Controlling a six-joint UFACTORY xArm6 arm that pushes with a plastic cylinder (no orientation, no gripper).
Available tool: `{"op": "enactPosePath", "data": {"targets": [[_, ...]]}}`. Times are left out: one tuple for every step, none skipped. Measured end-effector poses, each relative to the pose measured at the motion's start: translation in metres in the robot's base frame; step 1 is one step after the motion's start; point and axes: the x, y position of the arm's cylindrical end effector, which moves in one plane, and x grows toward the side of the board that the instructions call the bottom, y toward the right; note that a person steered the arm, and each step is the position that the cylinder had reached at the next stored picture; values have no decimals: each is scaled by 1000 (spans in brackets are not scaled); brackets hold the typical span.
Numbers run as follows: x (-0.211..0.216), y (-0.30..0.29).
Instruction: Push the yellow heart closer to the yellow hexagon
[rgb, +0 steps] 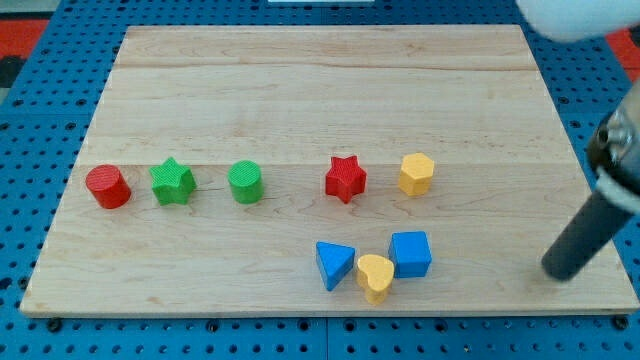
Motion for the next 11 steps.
{"op": "enactPosePath", "data": {"targets": [[19, -34], [20, -112], [18, -191], [11, -223], [-6, -220], [-8, -179], [-11, -140], [-24, -114], [-53, -112], [-61, -103], [-83, -109]]}}
